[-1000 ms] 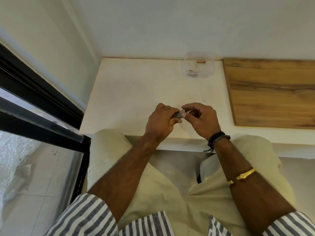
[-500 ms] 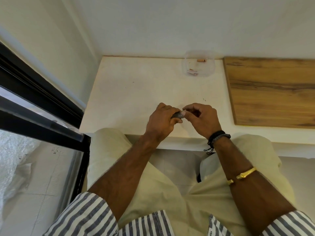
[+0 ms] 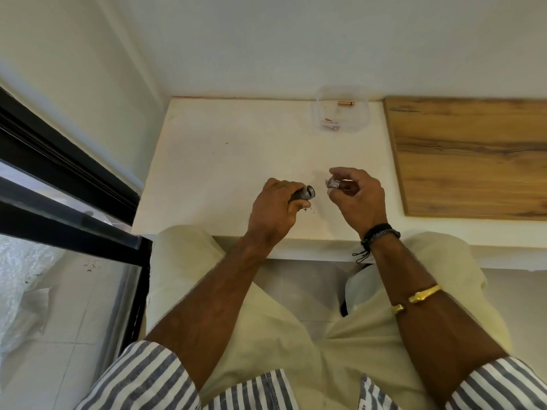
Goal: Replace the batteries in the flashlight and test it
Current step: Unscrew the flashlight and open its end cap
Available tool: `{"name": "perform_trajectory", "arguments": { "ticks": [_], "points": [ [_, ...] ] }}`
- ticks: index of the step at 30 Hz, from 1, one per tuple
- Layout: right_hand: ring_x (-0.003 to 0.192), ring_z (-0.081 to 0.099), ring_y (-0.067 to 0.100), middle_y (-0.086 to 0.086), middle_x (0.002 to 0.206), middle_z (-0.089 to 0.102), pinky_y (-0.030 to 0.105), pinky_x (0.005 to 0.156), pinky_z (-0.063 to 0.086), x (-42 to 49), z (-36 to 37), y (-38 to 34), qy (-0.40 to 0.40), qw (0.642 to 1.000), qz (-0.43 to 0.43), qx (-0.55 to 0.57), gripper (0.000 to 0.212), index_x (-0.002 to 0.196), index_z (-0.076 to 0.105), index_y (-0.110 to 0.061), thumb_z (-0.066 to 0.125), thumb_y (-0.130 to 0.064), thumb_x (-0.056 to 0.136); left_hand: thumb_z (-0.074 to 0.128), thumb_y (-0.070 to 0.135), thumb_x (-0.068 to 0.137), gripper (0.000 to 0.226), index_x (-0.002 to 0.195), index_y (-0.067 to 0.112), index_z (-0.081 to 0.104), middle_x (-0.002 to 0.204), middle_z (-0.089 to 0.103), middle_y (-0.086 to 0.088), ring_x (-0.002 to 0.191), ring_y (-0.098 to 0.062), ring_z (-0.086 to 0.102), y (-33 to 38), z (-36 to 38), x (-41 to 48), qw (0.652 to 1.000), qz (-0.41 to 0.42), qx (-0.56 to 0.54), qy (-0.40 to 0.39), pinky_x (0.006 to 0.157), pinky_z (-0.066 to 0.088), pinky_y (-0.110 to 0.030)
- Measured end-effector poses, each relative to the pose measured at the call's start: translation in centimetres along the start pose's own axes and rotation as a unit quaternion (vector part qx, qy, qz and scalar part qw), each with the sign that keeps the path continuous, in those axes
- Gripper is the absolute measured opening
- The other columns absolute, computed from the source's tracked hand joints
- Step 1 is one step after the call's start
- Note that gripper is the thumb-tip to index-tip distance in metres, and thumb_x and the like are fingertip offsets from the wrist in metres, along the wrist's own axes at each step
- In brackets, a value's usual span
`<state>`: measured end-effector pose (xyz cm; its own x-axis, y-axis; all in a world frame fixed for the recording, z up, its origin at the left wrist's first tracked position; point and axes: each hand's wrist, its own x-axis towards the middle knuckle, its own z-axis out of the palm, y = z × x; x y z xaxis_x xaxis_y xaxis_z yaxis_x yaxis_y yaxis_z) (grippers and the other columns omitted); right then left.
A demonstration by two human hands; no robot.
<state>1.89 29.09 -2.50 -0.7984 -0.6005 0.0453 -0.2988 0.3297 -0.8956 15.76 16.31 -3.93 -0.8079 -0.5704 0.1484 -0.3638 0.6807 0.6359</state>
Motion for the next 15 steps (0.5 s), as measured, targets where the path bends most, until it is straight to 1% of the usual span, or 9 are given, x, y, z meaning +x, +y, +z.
{"name": "perform_trajectory", "arguments": {
  "ticks": [1,2,4,5,7,9,12,15],
  "points": [
    [0.100,0.072,0.014,0.003,0.114,0.073,0.028,0.090,0.059,0.3,0.0,0.4,0.014,1.000,0.023,0.005,0.033,0.115,0.073,-0.016,0.074,-0.006,0.084,0.068,0.033,0.092,0.029,0.117,0.019,0.067,0.105,0.072,0.003,0.102,-0.014,0.051,0.0,0.0,0.0,1.000,-0.002,-0.006,0.004,0.080,0.045,-0.025],
    [0.098,0.073,0.014,0.002,0.112,0.074,0.029,0.088,0.060,0.5,0.1,0.7,0.030,0.998,0.047,0.010,0.029,0.111,0.074,-0.016,0.074,-0.009,0.084,0.068,0.033,0.092,0.029,0.117,0.019,0.067,0.106,0.072,0.004,0.102,-0.014,0.052,0.0,0.0,0.0,1.000,-0.004,-0.011,0.007,0.081,0.046,-0.027],
    [0.091,0.073,0.011,-0.003,0.102,0.074,0.022,0.080,0.059,1.0,0.1,1.4,0.074,0.993,0.091,0.010,0.022,0.105,0.075,-0.017,0.076,-0.015,0.083,0.068,0.032,0.092,0.029,0.118,0.020,0.067,0.107,0.072,0.004,0.101,-0.014,0.054,0.0,0.0,0.0,1.000,-0.008,-0.018,0.011,0.082,0.047,-0.028],
    [0.087,0.071,0.008,-0.005,0.097,0.074,0.021,0.078,0.059,1.1,0.2,1.8,0.099,0.989,0.111,0.008,0.020,0.102,0.075,-0.018,0.076,-0.018,0.083,0.067,0.031,0.092,0.028,0.118,0.019,0.067,0.107,0.072,0.004,0.101,-0.015,0.055,0.0,0.0,0.0,1.000,-0.009,-0.022,0.016,0.082,0.047,-0.028],
    [0.081,0.069,0.005,-0.006,0.090,0.074,0.026,0.082,0.060,1.4,0.3,2.4,0.138,0.982,0.132,0.002,0.018,0.098,0.075,-0.017,0.078,-0.021,0.081,0.067,0.029,0.093,0.027,0.117,0.018,0.067,0.107,0.072,0.003,0.099,-0.017,0.058,0.0,0.1,0.0,0.999,-0.012,-0.028,0.029,0.081,0.045,-0.026],
    [0.081,0.069,0.007,-0.005,0.088,0.075,0.030,0.083,0.060,1.5,0.3,2.8,0.153,0.979,0.132,-0.014,0.019,0.097,0.076,-0.016,0.080,-0.022,0.080,0.066,0.027,0.094,0.027,0.119,0.017,0.066,0.109,0.072,0.001,0.099,-0.018,0.060,0.1,0.1,0.1,0.999,-0.019,-0.033,0.033,0.082,0.047,-0.028],
    [0.082,0.071,0.011,-0.003,0.090,0.076,0.030,0.083,0.061,1.6,0.4,3.3,0.148,0.981,0.123,-0.032,0.019,0.097,0.076,-0.014,0.082,-0.019,0.080,0.063,0.022,0.096,0.025,0.120,0.014,0.066,0.108,0.071,-0.001,0.097,-0.020,0.063,0.2,0.0,0.1,0.998,-0.016,-0.047,0.032,0.083,0.051,-0.034],
    [0.082,0.070,0.012,-0.002,0.092,0.077,0.029,0.084,0.059,1.4,0.8,3.7,0.143,0.982,0.107,-0.068,0.017,0.097,0.076,-0.014,0.082,-0.018,0.081,0.060,0.019,0.098,0.021,0.118,0.014,0.066,0.106,0.071,-0.001,0.093,-0.018,0.063,0.2,0.0,0.2,0.998,-0.008,-0.057,0.032,0.079,0.051,-0.032]
  ]
}}
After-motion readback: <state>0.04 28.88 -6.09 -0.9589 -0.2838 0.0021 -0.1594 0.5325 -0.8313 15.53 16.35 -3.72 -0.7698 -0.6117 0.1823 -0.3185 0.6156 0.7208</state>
